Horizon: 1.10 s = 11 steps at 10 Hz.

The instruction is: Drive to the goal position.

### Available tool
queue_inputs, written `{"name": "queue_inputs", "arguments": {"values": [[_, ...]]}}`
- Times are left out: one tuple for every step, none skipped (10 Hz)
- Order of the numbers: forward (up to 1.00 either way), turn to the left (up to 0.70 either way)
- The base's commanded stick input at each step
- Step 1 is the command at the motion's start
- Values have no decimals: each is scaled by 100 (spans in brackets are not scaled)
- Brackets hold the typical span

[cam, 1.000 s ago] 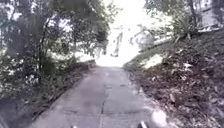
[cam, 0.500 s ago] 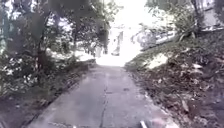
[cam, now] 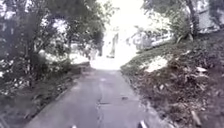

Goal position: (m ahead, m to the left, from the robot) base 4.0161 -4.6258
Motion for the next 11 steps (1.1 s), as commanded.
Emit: {"name": "queue_inputs", "arguments": {"values": [[50,0],[50,0],[50,0],[50,0],[50,0],[50,0],[50,0],[50,0],[50,0],[50,0],[50,0]]}}
